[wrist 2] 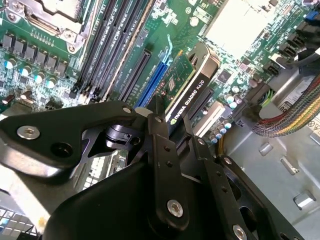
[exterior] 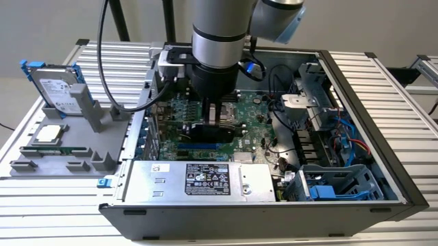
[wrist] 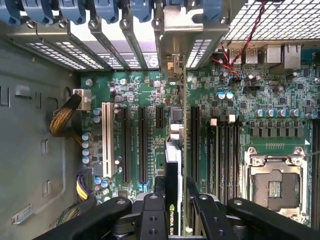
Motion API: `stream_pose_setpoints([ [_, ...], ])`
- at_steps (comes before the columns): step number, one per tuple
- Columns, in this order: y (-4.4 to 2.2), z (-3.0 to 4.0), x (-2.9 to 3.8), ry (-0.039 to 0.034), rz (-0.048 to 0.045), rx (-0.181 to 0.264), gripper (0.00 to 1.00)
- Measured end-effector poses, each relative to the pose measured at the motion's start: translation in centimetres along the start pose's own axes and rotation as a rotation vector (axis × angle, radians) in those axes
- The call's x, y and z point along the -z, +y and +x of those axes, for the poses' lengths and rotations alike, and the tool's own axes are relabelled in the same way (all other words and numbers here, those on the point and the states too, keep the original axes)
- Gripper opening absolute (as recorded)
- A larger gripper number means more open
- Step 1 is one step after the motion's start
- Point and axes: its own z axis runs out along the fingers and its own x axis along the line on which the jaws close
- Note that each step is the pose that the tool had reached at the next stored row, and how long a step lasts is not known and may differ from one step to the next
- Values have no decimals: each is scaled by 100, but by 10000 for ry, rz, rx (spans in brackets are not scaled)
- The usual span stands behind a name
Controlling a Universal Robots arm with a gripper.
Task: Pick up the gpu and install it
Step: 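Insert the gpu into the slot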
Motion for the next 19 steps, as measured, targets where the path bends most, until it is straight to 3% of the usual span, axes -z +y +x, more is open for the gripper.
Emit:
stream_pose_setpoints([
  [19, 44, -2, -127, -1, 0, -1, 0],
])
